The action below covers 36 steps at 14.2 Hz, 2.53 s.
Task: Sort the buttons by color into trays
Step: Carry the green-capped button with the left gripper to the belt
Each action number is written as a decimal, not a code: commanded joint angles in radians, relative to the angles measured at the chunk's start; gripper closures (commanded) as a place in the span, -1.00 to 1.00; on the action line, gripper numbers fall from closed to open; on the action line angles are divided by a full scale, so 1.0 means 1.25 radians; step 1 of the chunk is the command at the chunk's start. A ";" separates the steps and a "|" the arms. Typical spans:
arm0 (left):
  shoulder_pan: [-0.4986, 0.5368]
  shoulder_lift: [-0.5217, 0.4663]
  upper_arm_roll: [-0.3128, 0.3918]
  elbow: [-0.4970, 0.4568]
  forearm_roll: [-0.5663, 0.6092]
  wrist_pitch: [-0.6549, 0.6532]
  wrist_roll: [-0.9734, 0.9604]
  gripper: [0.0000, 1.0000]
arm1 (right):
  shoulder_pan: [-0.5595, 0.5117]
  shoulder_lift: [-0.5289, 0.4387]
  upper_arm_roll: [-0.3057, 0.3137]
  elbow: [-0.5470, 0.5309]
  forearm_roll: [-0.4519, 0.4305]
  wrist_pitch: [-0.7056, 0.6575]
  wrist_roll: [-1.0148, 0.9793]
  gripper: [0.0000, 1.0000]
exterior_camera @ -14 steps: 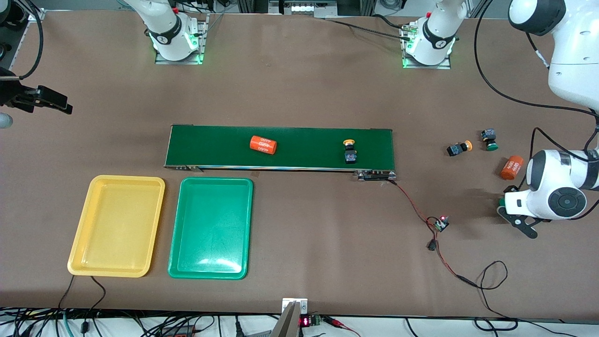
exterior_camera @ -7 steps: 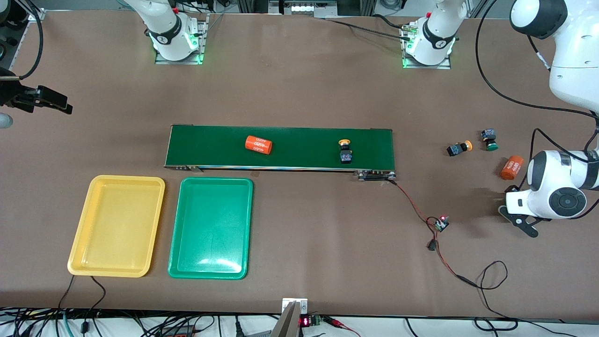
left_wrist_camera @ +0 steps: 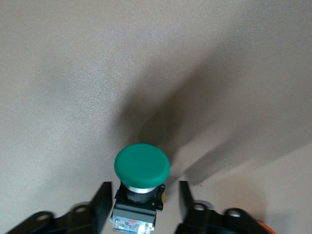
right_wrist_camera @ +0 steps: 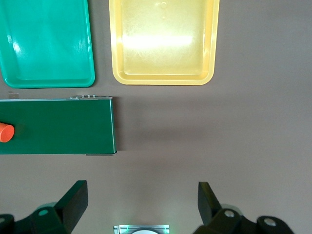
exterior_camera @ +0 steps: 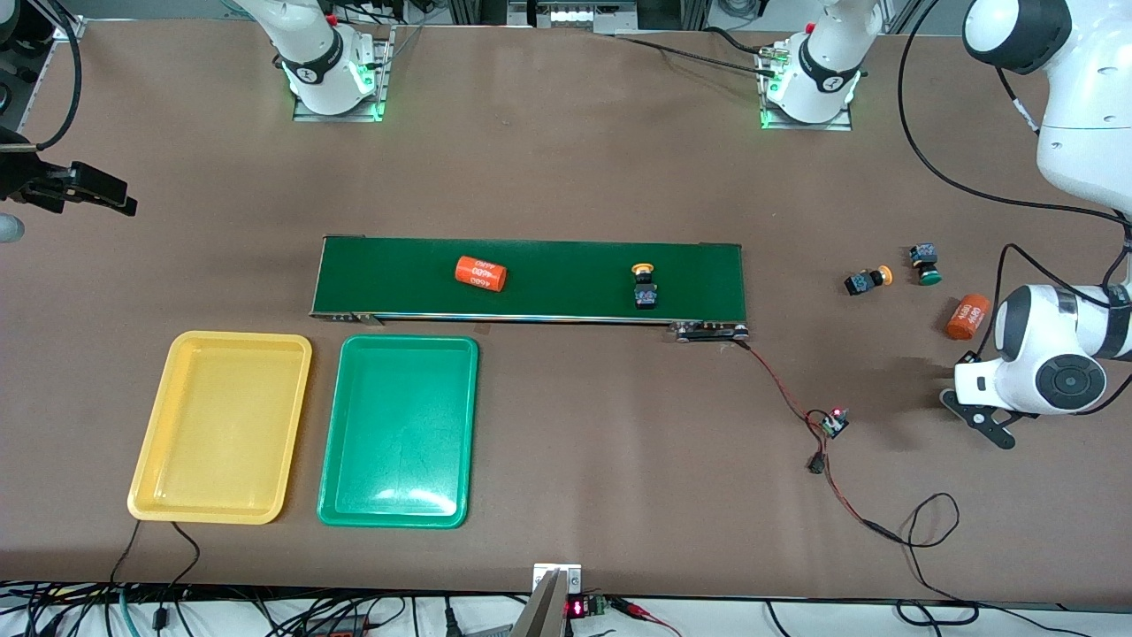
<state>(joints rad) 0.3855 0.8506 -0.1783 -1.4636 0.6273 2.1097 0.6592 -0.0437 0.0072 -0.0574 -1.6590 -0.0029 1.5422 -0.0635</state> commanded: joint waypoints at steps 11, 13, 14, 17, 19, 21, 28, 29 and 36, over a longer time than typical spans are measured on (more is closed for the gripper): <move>-0.055 -0.014 -0.039 0.142 -0.162 -0.258 -0.182 0.67 | -0.008 -0.001 0.004 0.005 0.001 -0.010 -0.013 -1.00; -0.071 -0.029 -0.082 0.147 -0.186 -0.312 -0.329 0.68 | -0.008 -0.001 0.004 0.005 0.001 -0.010 -0.013 -1.00; -0.074 -0.040 -0.103 0.146 -0.217 -0.322 -0.404 0.68 | -0.008 -0.001 0.004 0.005 0.001 -0.010 -0.013 -1.00; -0.115 -0.096 -0.109 0.145 -0.381 -0.341 -0.580 0.68 | -0.008 -0.001 0.004 0.005 0.001 -0.010 -0.013 -1.00; -0.156 -0.126 -0.108 0.144 -0.444 -0.342 -0.719 0.69 | -0.008 -0.001 0.004 0.005 0.001 -0.010 -0.013 -1.00; -0.188 -0.149 -0.105 0.138 -0.488 -0.342 -0.835 0.69 | -0.008 -0.001 0.004 0.005 0.001 -0.010 -0.013 -1.00; -0.269 -0.268 -0.103 -0.004 -0.536 -0.324 -1.002 0.69 | -0.008 -0.001 0.004 0.005 0.001 -0.010 -0.013 -1.00; -0.276 -0.290 -0.103 -0.045 -0.537 -0.298 -1.027 0.69 | -0.008 -0.001 0.004 0.005 0.001 -0.010 -0.013 -1.00; -0.341 -0.370 -0.103 -0.259 -0.544 -0.115 -1.078 0.70 | -0.008 -0.001 0.004 0.005 0.001 -0.010 -0.013 -1.00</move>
<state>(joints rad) -0.0102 0.4453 -0.3219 -1.6837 -0.0216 1.8960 -0.6636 -0.0440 0.0072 -0.0574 -1.6590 -0.0029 1.5422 -0.0635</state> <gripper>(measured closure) 0.577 0.000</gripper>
